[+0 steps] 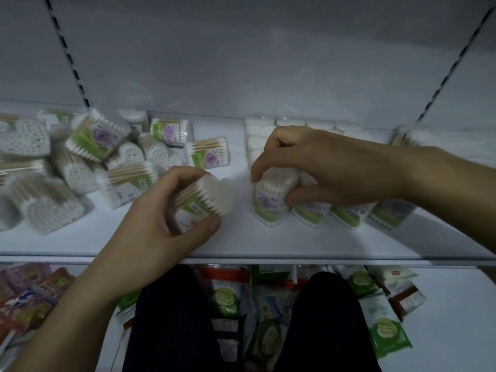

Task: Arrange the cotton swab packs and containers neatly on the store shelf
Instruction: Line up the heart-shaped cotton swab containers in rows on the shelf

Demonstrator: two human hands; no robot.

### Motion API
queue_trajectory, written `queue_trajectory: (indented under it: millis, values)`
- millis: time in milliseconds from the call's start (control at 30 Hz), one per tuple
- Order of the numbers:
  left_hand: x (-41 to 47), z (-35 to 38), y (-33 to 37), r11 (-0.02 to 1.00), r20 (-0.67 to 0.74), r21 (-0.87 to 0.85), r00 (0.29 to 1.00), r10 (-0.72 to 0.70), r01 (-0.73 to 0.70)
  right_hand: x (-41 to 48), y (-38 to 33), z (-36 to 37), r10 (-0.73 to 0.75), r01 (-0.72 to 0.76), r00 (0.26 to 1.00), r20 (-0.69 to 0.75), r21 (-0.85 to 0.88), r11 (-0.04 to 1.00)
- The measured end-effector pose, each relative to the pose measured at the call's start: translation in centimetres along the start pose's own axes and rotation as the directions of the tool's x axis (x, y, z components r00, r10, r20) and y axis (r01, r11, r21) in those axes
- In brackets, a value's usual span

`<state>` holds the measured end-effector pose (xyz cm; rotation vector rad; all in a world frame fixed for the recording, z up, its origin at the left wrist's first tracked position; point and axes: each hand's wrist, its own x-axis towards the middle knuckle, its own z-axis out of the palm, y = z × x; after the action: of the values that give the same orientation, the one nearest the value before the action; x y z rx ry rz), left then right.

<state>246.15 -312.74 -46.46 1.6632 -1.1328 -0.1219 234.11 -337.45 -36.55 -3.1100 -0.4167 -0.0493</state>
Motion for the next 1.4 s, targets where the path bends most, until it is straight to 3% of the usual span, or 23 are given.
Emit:
queue_trajectory:
  millis: [200, 433, 867, 1033, 1100, 1233, 1400]
  values:
    - [-0.2, 0.0, -0.5, 0.998, 0.008, -0.029, 0.998, -0.058, 0.059, -2.4, 0.5, -2.4, 0.138, -0.128, 0.986, -0.096, 0.104, 0.986]
    - [0.0, 0.2, -0.4, 0.992, -0.016, -0.074, 0.995, -0.101, 0.100, -3.8, 1.3, -1.7, 0.271, -0.274, 0.961, 0.046, 0.081, 0.958]
    - [-0.1, 0.1, -0.7, 0.997, 0.000, 0.039, 0.998, -0.067, 0.067, -3.8, 1.6, -1.0, 0.216, -0.214, 0.976, -0.019, 0.080, 0.974]
    - [-0.2, -0.1, -0.2, 0.996, -0.067, -0.010, 0.994, -0.084, 0.084, 0.5, 1.9, -2.8, 0.085, -0.067, 0.975, -0.205, 0.094, 0.993]
    - [-0.1, -0.4, -0.2, 0.995, -0.114, 0.001, 0.988, -0.100, 0.101, 4.5, 2.0, -2.7, 0.068, -0.063, 0.984, -0.164, 0.037, 0.997]
    - [-0.1, -1.1, -0.3, 0.988, -0.191, 0.044, 0.972, -0.139, 0.151, 12.3, 1.8, -0.5, 0.031, -0.027, 0.998, 0.050, -0.073, 0.997]
    - [-0.2, -1.3, -1.2, 0.978, -0.292, 0.108, 0.946, -0.139, 0.177, 18.0, 1.6, 1.5, -0.065, 0.091, 0.985, 0.158, -0.164, 0.982]
